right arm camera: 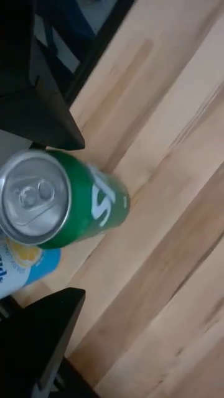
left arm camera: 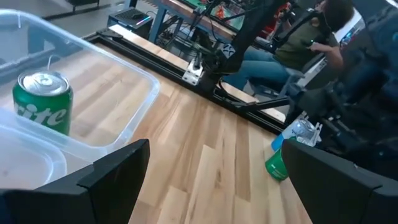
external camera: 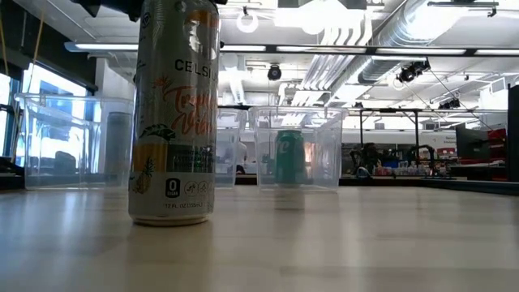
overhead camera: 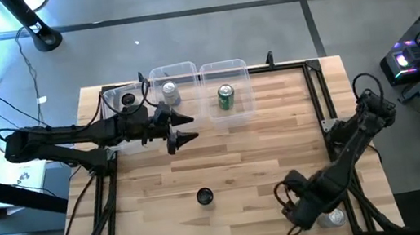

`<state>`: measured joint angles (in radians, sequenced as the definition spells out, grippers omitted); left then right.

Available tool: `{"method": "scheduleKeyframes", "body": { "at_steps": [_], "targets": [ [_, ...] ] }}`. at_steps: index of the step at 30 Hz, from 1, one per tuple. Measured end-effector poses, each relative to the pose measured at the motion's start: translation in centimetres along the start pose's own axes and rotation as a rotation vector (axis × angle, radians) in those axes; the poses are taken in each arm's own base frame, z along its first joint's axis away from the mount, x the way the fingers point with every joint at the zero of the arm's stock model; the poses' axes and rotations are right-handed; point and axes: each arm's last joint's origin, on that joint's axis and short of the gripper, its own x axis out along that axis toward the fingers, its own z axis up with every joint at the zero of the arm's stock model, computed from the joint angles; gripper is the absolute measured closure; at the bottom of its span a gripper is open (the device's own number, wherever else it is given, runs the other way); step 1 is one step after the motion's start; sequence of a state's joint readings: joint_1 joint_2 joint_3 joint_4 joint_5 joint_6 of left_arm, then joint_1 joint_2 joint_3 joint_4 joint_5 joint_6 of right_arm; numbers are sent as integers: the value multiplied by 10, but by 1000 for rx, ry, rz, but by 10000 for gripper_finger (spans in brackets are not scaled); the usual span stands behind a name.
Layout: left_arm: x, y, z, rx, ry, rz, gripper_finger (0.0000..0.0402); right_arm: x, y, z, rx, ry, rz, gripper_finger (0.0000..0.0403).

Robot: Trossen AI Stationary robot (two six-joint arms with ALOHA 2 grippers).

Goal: Sort soda cans
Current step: Put the green soda can into the right transparent bin

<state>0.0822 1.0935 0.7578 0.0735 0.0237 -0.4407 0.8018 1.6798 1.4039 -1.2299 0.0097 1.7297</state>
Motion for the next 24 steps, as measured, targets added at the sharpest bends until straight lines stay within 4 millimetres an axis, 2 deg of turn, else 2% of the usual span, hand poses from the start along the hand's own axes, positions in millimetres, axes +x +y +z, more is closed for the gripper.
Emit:
{"method": "scheduleKeyframes", "body": {
  "at_steps": [5,9,17,24],
  "targets": [
    [0,0,0,-53,-2,7,44,15,-8,-15,14,6,-34,27],
    [0,0,0,-82,-3,9,44,28,-7,-24,-32,20,21,27],
    [0,2,0,-107,-8,18,44,44,-13,-31,-52,139,-8,27],
    [0,2,1,-109,-17,35,44,54,-14,-31,-55,139,17,33]
  ]
}}
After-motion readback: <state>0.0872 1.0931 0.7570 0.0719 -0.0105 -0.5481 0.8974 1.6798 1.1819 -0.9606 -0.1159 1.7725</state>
